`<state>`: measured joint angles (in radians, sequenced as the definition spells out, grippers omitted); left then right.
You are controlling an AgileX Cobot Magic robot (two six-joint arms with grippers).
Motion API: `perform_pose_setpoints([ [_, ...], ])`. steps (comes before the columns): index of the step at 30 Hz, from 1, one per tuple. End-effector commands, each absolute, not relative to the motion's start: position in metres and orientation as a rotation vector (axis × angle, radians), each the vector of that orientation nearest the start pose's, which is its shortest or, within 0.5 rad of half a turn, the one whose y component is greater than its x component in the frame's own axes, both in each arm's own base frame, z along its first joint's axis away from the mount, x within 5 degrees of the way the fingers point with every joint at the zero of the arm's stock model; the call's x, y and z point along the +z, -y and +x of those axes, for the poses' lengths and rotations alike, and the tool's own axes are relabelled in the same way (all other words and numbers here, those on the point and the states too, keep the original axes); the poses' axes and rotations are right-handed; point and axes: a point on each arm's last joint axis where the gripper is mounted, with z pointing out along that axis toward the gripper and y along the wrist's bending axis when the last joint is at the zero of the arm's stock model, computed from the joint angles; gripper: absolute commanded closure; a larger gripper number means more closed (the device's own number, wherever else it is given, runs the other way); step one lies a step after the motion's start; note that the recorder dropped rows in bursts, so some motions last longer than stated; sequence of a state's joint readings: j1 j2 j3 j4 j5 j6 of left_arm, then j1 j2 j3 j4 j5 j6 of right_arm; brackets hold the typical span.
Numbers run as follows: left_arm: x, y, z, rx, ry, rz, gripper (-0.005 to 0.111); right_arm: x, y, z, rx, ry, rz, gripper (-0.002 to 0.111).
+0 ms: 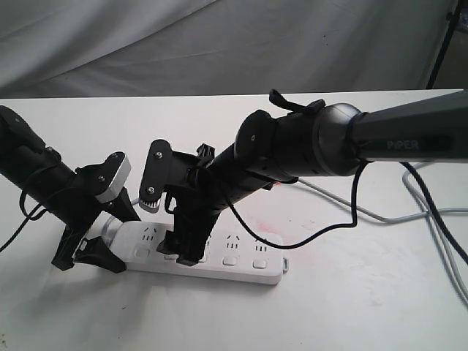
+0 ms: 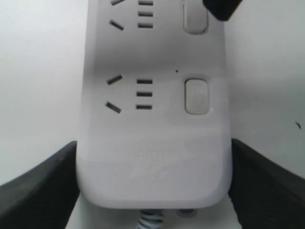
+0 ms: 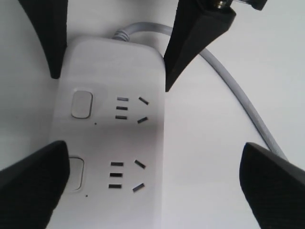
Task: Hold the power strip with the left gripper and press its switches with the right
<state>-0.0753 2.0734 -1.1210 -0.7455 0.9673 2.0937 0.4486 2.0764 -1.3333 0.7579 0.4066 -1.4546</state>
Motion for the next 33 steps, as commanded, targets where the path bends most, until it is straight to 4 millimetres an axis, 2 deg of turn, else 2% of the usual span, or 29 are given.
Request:
perform_pose_setpoints([
  [1, 0.1, 0.078, 0.335, 0.872, 2.277, -2.471, 0.107, 0.144, -0.209, 0.378, 0.23, -2.002, -1.493, 0.02],
  [7, 0.1, 0.078, 0.335, 0.872, 2.277, -2.471, 0.107, 0.128, -0.207, 0.382, 0.18, -2.006, -1.528, 0.02],
  [14, 0.1, 0.078, 0.335, 0.872, 2.277, -2.471, 0.107, 0.127, -0.206, 0.381, 0.164, -1.996, -1.561, 0.02],
  [20, 0.1, 0.078, 0.335, 0.872, 2.277, -2.471, 0.107, 0.115, -0.205, 0.381, 0.142, -2.003, -1.609, 0.02],
  [25, 0.1, 0.078, 0.335, 0.872, 2.277, -2.471, 0.107, 0.114, -0.204, 0.381, 0.136, -2.009, -1.623, 0.02],
  [33, 0.1, 0.078, 0.335, 0.872, 2.277, -2.471, 0.107, 0.111, -0.206, 0.372, 0.156, -1.991, -1.754, 0.02],
])
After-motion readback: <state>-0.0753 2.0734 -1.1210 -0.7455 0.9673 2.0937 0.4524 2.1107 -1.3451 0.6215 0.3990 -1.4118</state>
